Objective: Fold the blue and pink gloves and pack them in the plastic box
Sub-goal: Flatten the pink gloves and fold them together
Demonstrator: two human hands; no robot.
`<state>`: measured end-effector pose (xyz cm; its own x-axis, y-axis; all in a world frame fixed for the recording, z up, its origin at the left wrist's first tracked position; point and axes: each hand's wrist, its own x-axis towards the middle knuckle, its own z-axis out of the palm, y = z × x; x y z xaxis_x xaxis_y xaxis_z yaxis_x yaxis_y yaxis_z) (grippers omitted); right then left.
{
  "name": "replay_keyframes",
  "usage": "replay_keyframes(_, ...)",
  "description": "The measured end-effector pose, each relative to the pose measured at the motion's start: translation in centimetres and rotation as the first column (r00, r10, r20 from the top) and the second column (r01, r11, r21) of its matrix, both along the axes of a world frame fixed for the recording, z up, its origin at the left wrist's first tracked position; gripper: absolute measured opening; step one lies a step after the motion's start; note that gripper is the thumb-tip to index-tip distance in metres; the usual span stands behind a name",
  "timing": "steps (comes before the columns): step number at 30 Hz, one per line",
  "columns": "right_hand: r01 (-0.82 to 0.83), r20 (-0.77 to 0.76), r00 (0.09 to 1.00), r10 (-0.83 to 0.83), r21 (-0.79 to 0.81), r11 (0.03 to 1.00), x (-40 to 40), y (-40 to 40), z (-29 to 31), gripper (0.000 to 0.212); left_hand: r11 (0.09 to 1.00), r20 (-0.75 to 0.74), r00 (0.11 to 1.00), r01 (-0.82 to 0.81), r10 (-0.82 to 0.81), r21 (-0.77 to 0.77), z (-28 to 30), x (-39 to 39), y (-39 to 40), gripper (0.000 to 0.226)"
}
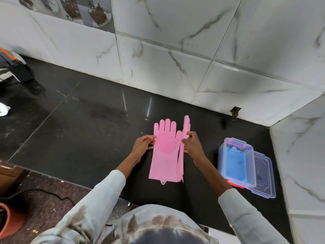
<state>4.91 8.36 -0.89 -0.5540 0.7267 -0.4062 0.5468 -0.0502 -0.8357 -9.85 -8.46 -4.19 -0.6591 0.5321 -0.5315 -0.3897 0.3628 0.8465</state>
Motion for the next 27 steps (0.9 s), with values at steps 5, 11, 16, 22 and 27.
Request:
replay_keyframes(5, -0.383, 0.139, 0.918, 0.37, 0.083, 0.92, -4.2, -5.2, -1.0, 0.037, 0.999, -0.006, 1.0, -0.022, 0.022, 0.035, 0.1, 0.3, 0.2, 0.041)
replay_keyframes(11, -0.197, 0.165, 0.975, 0.147, 0.35, 0.916, -2.5, -5.6, -2.8, 0.017, 0.995, -0.126, 0.992, 0.01, -0.024, -0.104, 0.3, 0.0, 0.9, 0.027)
replay_keyframes(16, 0.032, 0.244, 0.964, -0.102, 0.275, 0.961, 0.5, -3.0, -3.7, 0.022, 0.98, -0.238, 0.97, 0.006, -0.055, -0.2, 0.6, 0.3, 1.4, 0.024)
replay_keyframes(22, -0.056, 0.232, 0.973, 0.006, 0.208, 0.976, -0.1, -1.7, -3.9, 0.023, 0.969, -0.258, 0.961, 0.038, -0.103, -0.244, 0.8, 0.3, 1.5, 0.023)
replay_keyframes(27, -0.164, 0.309, 0.948, 0.075, 0.274, 0.948, -0.6, -0.8, -3.4, 0.023, 0.968, -0.266, 0.956, 0.062, -0.128, -0.245, 1.0, 0.6, 1.7, 0.023)
